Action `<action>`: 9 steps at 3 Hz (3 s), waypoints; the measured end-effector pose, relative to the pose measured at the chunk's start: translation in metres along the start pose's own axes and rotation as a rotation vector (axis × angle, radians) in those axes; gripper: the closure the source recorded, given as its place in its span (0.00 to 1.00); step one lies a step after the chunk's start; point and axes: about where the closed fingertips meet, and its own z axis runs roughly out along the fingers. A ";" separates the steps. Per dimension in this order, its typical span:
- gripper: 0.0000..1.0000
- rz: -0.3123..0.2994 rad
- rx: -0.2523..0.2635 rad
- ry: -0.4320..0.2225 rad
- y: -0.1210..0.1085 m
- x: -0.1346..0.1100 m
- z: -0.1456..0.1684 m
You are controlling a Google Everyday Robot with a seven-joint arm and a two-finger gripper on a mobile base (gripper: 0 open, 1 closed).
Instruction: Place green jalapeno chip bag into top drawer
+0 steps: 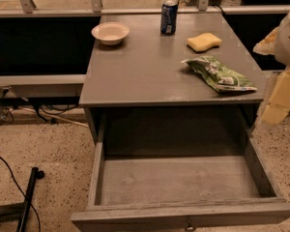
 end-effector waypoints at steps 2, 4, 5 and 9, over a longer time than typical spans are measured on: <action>0.00 0.000 0.042 -0.018 -0.031 -0.006 0.013; 0.00 0.090 0.094 -0.093 -0.130 -0.014 0.094; 0.18 0.139 0.048 -0.107 -0.149 -0.011 0.146; 1.00 0.059 0.125 -0.399 -0.123 -0.032 0.108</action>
Offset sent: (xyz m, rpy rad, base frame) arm 0.0860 -0.0040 -0.0122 0.0198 -0.1001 -0.0128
